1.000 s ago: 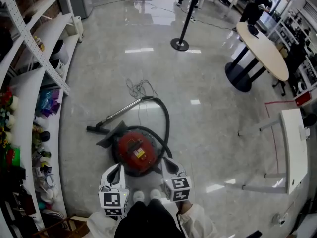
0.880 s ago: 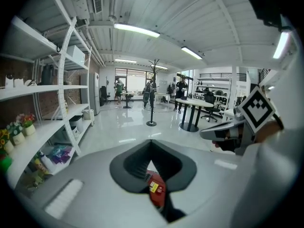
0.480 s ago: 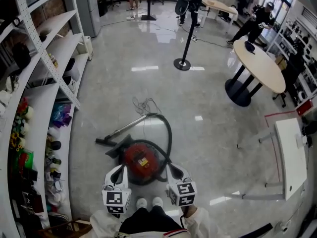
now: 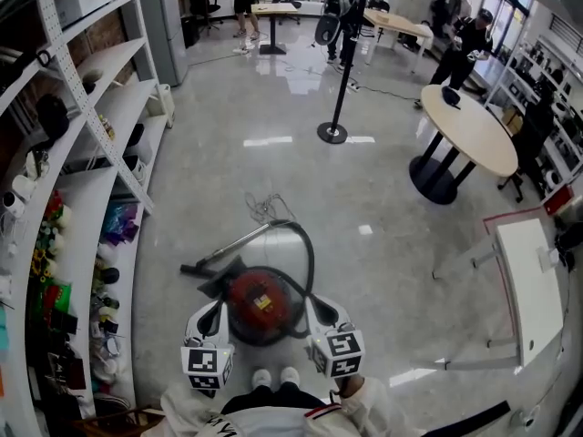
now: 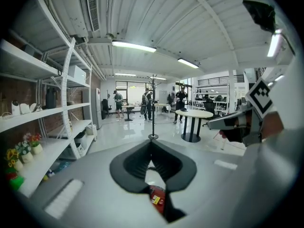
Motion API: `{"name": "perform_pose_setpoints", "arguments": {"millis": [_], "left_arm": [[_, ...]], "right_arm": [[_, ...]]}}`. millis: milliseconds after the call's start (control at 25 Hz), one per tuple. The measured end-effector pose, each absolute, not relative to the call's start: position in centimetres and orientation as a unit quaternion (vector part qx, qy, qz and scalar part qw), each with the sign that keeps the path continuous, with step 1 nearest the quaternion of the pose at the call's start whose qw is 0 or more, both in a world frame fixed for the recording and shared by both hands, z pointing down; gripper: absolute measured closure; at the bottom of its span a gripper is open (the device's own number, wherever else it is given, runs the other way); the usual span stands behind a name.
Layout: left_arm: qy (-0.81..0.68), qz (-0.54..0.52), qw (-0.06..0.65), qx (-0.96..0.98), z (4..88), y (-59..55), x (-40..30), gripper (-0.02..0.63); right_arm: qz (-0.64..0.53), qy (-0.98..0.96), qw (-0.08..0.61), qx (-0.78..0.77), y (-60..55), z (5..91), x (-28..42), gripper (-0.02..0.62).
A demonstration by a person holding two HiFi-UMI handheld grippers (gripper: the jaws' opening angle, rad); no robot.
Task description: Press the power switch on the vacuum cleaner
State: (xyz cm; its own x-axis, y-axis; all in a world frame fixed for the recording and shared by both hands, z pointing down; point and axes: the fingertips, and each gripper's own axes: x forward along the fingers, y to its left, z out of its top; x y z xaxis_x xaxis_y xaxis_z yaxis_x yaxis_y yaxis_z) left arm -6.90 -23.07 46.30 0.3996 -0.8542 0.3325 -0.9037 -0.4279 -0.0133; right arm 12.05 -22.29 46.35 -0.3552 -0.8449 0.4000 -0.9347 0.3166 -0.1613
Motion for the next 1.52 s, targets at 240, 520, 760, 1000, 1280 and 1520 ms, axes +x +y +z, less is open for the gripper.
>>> {"name": "perform_pose_setpoints", "arguments": {"millis": [240, 520, 760, 1000, 1280, 1520], "left_arm": [[-0.526, 0.130, 0.069, 0.838, 43.5, -22.5, -6.5, 0.606], [-0.525, 0.107, 0.057, 0.843, 41.1, -22.5, -6.2, 0.606], [-0.515, 0.104, 0.060, 0.849, 41.4, -22.0, -6.5, 0.606], [-0.505, 0.100, 0.061, 0.855, 42.0, -21.6, -7.2, 0.606], [-0.492, 0.096, 0.061, 0.863, 42.3, -21.1, -7.5, 0.606], [-0.483, 0.095, 0.058, 0.868, 42.2, -21.0, -7.7, 0.606]], "right_arm": [[0.165, -0.805, 0.101, 0.561, -21.3, 43.2, 12.3, 0.594], [0.154, -0.802, 0.090, 0.570, -20.7, 41.4, 12.8, 0.594], [0.155, -0.794, 0.095, 0.580, -20.0, 41.4, 12.4, 0.594], [0.152, -0.781, 0.099, 0.598, -18.9, 41.6, 12.0, 0.594], [0.150, -0.772, 0.099, 0.609, -17.7, 41.2, 11.6, 0.594], [0.150, -0.764, 0.100, 0.620, -17.0, 41.4, 11.7, 0.594]]}}
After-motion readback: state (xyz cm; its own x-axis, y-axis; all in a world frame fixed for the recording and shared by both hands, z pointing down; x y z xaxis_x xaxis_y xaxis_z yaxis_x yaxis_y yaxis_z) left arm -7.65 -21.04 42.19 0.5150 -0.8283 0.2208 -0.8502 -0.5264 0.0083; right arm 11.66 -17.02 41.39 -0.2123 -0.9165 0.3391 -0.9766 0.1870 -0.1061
